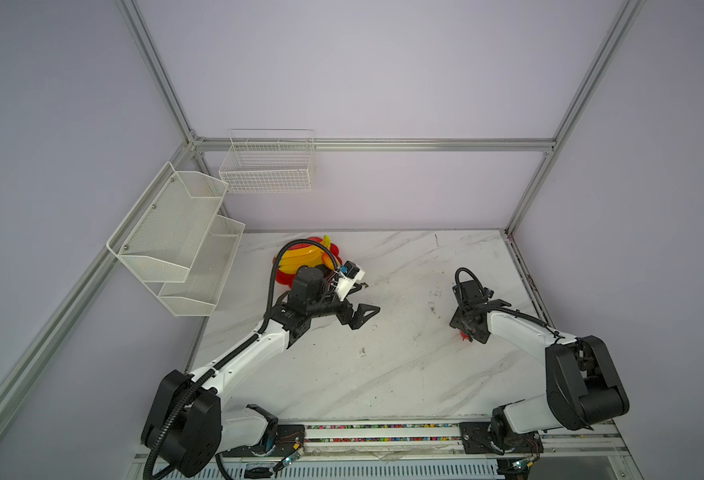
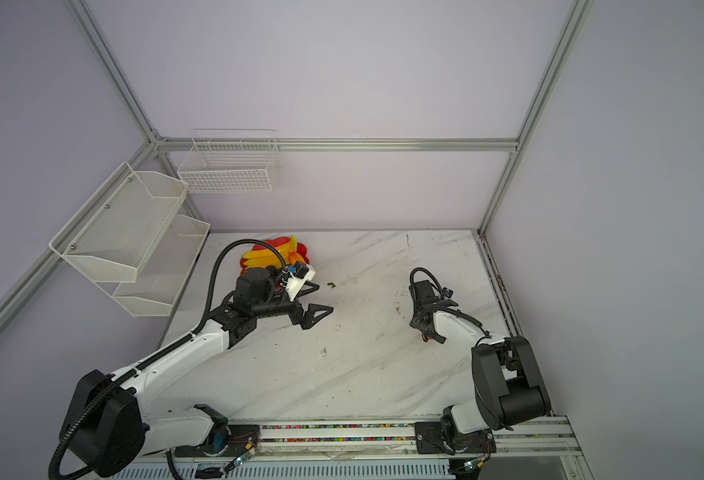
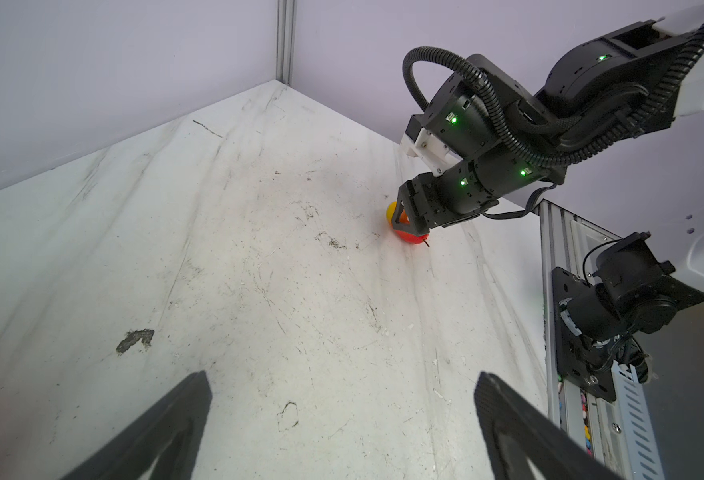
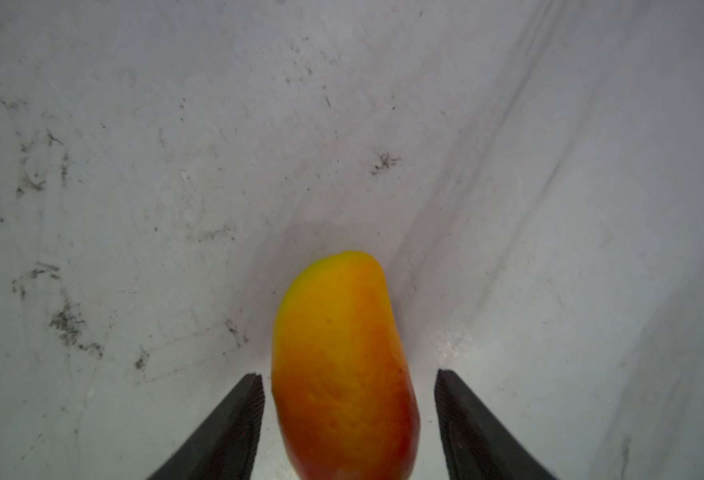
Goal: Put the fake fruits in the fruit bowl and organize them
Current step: 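Move the right gripper to the second mango, grasp and lift it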
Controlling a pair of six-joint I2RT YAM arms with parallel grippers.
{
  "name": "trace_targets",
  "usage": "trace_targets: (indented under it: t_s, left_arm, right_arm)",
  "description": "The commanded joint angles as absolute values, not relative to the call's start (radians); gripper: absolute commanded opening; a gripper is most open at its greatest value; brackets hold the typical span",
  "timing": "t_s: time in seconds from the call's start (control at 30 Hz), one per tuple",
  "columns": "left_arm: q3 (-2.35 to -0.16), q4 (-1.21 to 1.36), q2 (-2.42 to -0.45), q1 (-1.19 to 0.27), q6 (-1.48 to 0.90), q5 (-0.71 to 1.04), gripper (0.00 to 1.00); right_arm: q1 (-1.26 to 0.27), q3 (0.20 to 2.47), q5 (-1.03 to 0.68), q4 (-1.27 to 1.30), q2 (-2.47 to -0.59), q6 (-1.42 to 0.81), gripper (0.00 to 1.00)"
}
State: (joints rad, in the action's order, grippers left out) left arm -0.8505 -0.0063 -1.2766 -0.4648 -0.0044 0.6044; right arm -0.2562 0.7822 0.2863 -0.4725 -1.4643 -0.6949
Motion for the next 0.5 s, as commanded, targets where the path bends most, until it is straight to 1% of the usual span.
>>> trace_targets:
  t_s: [0.0,0.13,0.3,0.37,0.47]
  left_arm:
    - [-0.851,0.013,-1.263,-0.455,0.013,0.601,1.0]
    - [-0.851,0.018,-1.258,-0.441,0.005,0.59,1.0]
    - [-0.838,0.058,-1.249,-0.376,-0.033,0.601,1.0]
    - [-0.836,0.074,-1.245,-0.335,-0.053,0.602,1.0]
    - [-0.832,0.089,-1.227,-0.245,-0.083,0.568,1.0]
  right_arm:
    - [-0.243,0.764,0.279,-0.444,-1.479,-0.685,0.62]
    - [-0.241,0.773,0.277,-0.43,-1.483,-0.664,0.53]
    - [-0.241,0.77,0.247,-0.383,-1.463,-0.603,0.48]
    - [-0.241,0.773,0.235,-0.349,-1.438,-0.548,0.46]
    - [-0.267,0.81,0.165,-0.267,-1.399,-0.477,0.45]
